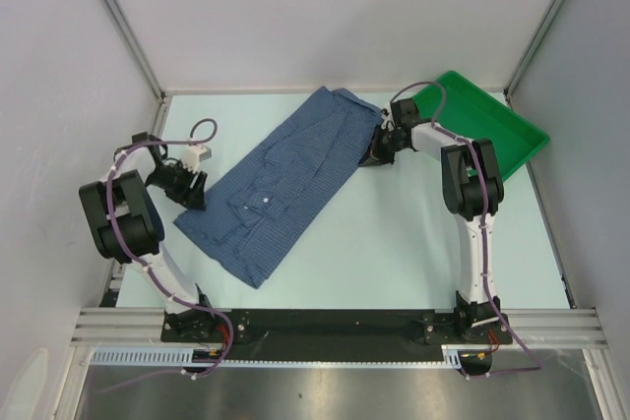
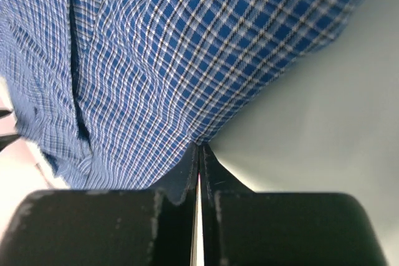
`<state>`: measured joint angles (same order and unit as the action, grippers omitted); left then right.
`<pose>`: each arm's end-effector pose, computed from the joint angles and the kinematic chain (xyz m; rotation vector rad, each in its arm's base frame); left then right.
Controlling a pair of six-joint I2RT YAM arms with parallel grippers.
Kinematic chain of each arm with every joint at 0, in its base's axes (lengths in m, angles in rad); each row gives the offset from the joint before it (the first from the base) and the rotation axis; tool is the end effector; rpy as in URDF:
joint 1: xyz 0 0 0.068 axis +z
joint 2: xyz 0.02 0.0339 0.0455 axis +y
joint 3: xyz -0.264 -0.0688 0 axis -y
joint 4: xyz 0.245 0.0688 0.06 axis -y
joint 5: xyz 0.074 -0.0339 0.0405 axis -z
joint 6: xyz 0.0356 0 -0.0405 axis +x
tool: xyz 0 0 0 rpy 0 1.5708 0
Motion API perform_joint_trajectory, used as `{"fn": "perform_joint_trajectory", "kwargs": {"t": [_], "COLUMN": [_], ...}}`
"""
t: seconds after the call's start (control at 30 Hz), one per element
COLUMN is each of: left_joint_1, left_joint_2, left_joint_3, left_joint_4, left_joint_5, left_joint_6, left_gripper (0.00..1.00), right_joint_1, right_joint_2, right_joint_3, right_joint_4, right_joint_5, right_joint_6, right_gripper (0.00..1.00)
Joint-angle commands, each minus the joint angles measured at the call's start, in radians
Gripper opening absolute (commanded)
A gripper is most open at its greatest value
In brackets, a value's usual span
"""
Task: Fold and stack the long sleeve shirts
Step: Fold the shirt
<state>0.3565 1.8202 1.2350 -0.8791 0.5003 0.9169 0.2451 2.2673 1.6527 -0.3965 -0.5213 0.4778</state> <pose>0.3187 0.1005 0.1794 0.7882 2.6051 -0.4729 0.4612 0.1336 0.1349 0.1059 2.6558 0.9305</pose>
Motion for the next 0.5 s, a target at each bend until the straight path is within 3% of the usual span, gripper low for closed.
{"fn": "perform_joint_trajectory", "kwargs": {"t": [0.0, 0.37, 0.47], "left_joint_1": [-0.054, -0.120, -0.158], "left_joint_2": [-0.001, 0.089, 0.135], "left_joint_3": [-0.028, 0.053, 0.080], "left_joint_4": [0.011, 0.032, 0.003], "left_joint_5": [0.006, 0.040, 0.037], "left_joint_6": [0.005, -0.104, -0.110], "left_gripper": [0.59, 0.57, 0.51], "right_joint_1": [-0.024, -0.035, -0.033], "right_joint_2": [0.049, 0.182, 0.187], "right_joint_3": [0.096, 0.280, 0.288], "right_joint_4": [-0.106, -0.219, -0.216], "right_joint_5": [0.144, 0.219, 0.231], "right_joint_6": [-0.128, -0.291, -0.314], "right_gripper": [0.00, 0.00, 0.00]}}
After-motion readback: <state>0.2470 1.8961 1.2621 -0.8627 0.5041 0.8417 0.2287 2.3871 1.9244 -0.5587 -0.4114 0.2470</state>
